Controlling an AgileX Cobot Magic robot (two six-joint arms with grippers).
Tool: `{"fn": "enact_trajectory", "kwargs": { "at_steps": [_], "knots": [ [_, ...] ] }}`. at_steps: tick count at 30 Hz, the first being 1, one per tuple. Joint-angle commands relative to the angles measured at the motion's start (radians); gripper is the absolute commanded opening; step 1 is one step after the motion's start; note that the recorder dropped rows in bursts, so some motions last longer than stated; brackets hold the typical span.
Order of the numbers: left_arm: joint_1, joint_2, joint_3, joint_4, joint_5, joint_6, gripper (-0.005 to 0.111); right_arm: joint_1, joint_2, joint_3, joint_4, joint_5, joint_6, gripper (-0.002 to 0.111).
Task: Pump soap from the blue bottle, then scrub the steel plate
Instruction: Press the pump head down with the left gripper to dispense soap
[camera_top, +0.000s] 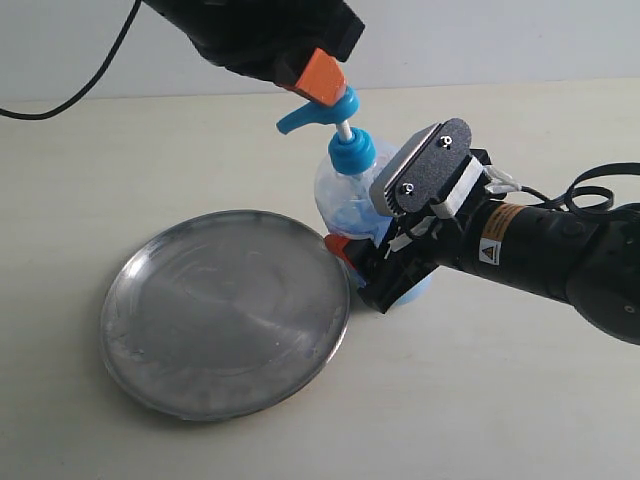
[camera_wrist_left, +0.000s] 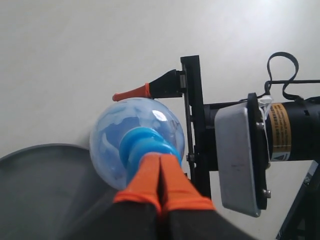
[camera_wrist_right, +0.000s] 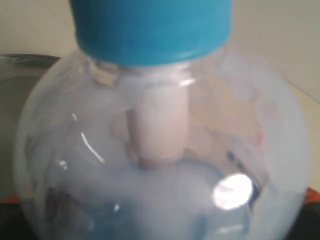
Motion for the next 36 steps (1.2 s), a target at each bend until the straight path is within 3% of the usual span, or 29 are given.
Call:
{"fn": "enact_trajectory", "kwargs": {
  "at_steps": [1, 36],
  "knots": [
    [-0.007, 0.037, -0.003, 0.007, 0.008, -0.01, 0.001, 0.002, -0.004, -0.004, -0.004, 0.024, -0.023, 0.0],
    [-0.007, 0.068, -0.003, 0.009, 0.123, -0.01, 0.001, 0.002, -0.004, -0.004, -0.076, 0.011, 0.008, 0.0]
  ]
}}
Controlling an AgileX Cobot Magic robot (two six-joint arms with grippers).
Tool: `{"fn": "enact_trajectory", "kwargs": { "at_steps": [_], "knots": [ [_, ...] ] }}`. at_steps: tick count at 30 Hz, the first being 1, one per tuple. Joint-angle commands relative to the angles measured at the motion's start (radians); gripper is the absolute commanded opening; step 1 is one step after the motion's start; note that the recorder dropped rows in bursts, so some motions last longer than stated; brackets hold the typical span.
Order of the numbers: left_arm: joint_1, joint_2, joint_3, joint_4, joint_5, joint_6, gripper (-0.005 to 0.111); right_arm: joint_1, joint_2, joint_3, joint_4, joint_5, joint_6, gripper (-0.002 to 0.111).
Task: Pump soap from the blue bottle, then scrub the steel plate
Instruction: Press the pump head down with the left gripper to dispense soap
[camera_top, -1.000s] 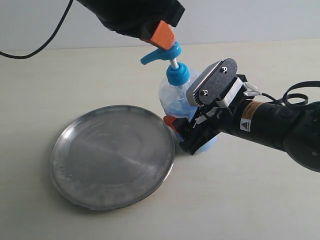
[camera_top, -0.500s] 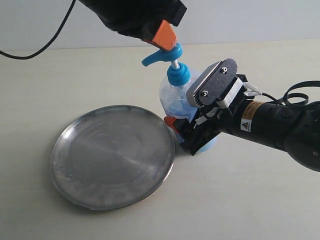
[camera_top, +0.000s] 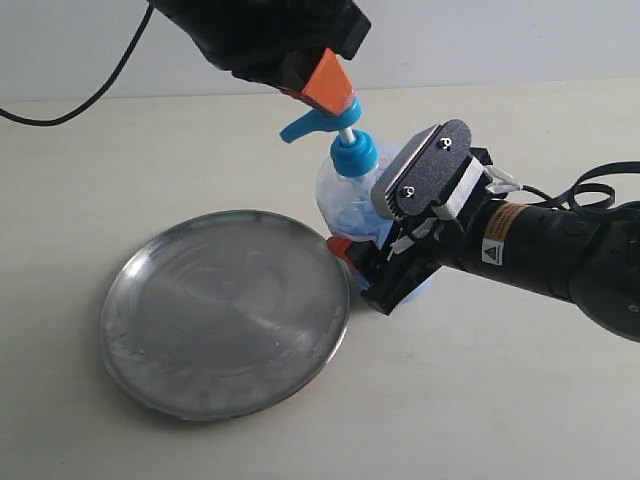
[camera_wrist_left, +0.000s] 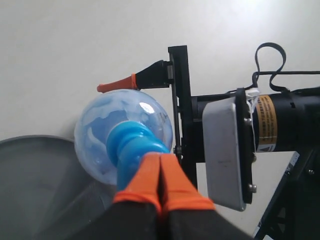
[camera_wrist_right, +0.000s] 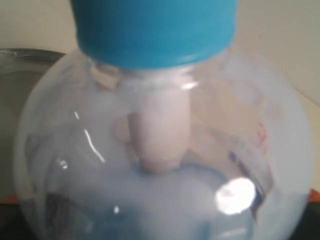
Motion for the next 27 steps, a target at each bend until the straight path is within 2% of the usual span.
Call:
{"fn": "enact_trajectory", "kwargs": {
  "at_steps": [1, 8, 27],
  "knots": [
    [-0.007, 0.033, 0.02, 0.05, 0.06, -0.01, 0.001, 0.004, -0.001, -0.004, -0.04, 0.003, 0.011, 0.0],
    [-0.007, 0.033, 0.02, 0.094, 0.064, -0.01, 0.001, 0.004, -0.001, -0.004, -0.04, -0.002, 0.013, 0.0],
    [-0.007, 0.116, 0.02, 0.092, 0.059, -0.01, 0.001, 0.004, -0.001, -0.004, -0.082, -0.009, 0.033, 0.0]
  ]
}}
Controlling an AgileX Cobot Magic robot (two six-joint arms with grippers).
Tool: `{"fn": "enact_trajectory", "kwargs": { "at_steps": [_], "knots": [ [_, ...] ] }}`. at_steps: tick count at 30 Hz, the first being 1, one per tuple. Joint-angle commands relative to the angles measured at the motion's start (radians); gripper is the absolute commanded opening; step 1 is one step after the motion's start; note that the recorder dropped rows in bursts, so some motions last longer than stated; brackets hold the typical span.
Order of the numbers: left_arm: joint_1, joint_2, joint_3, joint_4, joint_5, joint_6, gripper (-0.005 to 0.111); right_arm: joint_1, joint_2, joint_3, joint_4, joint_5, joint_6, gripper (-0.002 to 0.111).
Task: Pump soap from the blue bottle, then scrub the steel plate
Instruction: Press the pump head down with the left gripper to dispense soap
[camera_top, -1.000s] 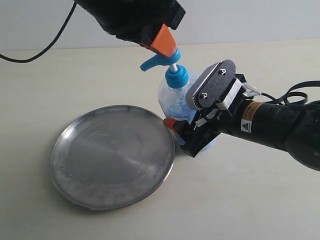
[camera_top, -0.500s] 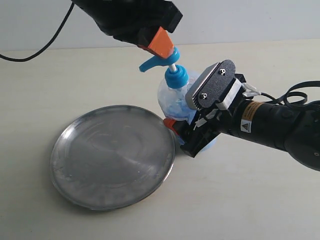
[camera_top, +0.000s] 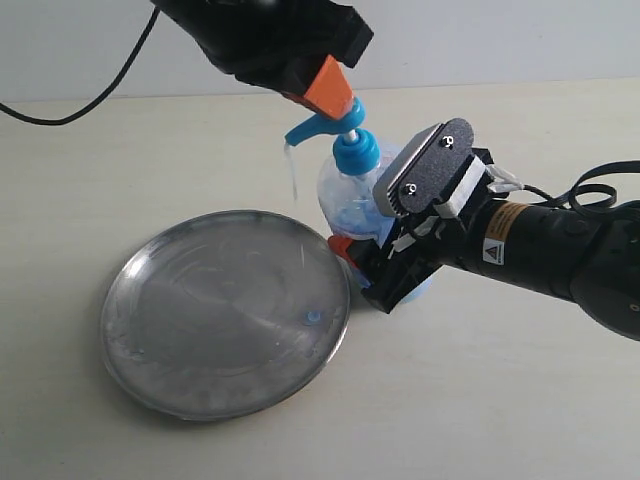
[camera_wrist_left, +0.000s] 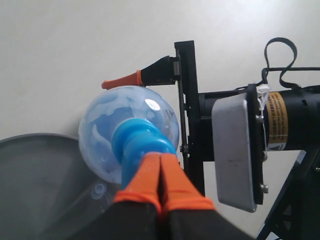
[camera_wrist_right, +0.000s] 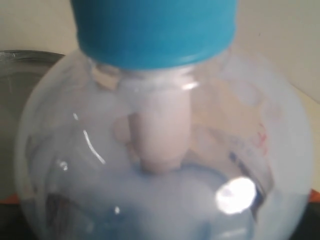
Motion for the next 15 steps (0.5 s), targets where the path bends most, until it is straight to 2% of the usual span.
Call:
{"fn": "enact_trajectory", "kwargs": {
  "at_steps": [1, 11, 15],
  "knots": [
    [-0.007, 0.082, 0.031, 0.075, 0.046, -0.006, 0.001, 0.006, -0.001, -0.003, -0.072, -0.011, 0.011, 0.0],
    [-0.007, 0.124, 0.031, 0.075, 0.046, -0.006, 0.001, 0.006, -0.001, -0.003, -0.074, -0.011, 0.011, 0.0],
    [-0.007, 0.126, 0.094, 0.073, 0.009, -0.006, 0.001, 0.006, -0.001, -0.003, -0.074, -0.013, 0.011, 0.0]
  ]
}}
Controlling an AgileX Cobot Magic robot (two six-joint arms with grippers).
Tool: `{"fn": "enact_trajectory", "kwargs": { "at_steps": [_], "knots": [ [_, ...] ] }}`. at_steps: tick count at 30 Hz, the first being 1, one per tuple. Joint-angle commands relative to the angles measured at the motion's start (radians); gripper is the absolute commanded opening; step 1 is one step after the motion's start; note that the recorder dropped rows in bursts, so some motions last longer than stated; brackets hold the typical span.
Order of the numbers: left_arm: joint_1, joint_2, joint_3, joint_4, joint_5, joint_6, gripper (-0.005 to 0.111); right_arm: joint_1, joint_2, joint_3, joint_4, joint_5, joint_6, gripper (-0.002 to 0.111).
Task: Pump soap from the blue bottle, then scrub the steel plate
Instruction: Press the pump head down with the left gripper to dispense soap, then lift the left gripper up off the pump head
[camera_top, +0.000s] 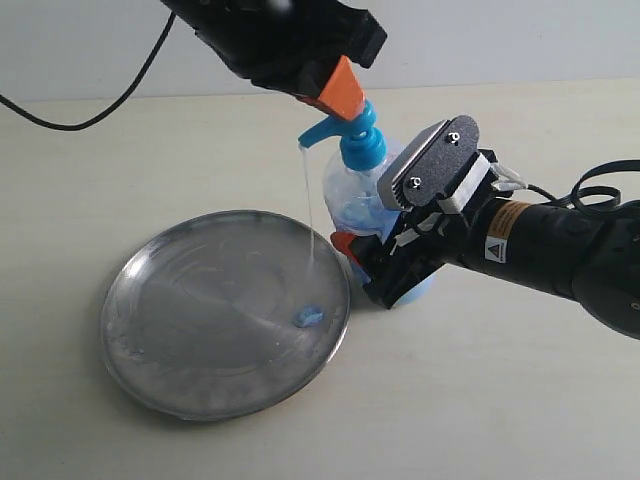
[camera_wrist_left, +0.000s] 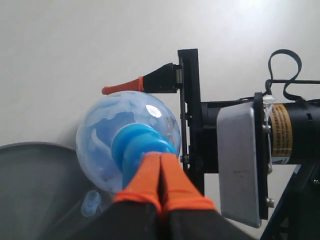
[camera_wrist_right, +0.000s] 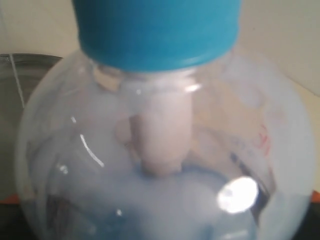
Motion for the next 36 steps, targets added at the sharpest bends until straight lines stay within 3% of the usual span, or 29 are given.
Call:
{"fn": "enact_trajectory", "kwargs": {
  "at_steps": [1, 21, 36],
  "knots": [
    [-0.007, 0.085, 0.119, 0.099, 0.027, -0.006, 0.001, 0.012, -0.001, -0.003, -0.082, -0.013, -0.014, 0.0],
    [-0.007, -0.015, 0.125, 0.101, -0.113, 0.032, 0.001, 0.012, -0.001, -0.003, -0.08, -0.007, -0.014, 0.0],
    [-0.007, -0.146, -0.001, 0.126, -0.204, 0.049, 0.001, 0.012, -0.001, -0.003, -0.027, 0.016, -0.047, 0.0]
  ]
}}
